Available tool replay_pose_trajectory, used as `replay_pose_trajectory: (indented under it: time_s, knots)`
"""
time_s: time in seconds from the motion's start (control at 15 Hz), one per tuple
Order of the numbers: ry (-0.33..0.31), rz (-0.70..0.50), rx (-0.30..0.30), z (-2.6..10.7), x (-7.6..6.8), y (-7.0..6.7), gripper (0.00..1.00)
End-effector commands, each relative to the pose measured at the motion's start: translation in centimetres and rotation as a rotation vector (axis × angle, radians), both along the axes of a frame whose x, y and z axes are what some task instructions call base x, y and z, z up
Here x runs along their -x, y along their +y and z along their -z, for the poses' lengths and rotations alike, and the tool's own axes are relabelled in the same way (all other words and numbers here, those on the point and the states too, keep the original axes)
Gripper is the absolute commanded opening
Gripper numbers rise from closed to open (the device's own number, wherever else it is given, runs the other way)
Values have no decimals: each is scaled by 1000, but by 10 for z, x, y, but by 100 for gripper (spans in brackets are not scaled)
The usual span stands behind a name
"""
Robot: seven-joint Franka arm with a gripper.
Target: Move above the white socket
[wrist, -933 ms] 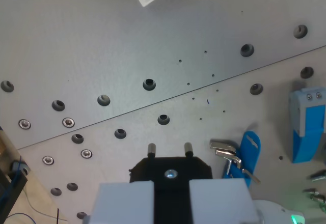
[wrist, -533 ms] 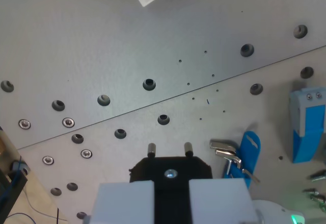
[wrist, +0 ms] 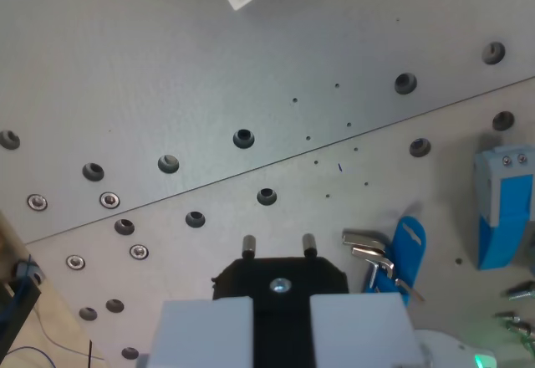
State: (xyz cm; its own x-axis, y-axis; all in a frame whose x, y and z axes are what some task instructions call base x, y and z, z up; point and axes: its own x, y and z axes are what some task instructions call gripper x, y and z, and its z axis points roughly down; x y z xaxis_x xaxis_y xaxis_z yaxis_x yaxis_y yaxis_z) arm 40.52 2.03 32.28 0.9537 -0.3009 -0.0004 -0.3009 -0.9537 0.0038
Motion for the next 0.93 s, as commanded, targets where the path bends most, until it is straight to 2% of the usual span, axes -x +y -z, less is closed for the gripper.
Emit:
replay_pose_trajectory:
  time_s: [0.07,0.47,0.93]
  knots:
    - [-21,-61,1,7,-3,-1,0]
    - [-34,-136,5,23,-9,-2,0]
    - [-51,-245,13,49,-18,-5,0]
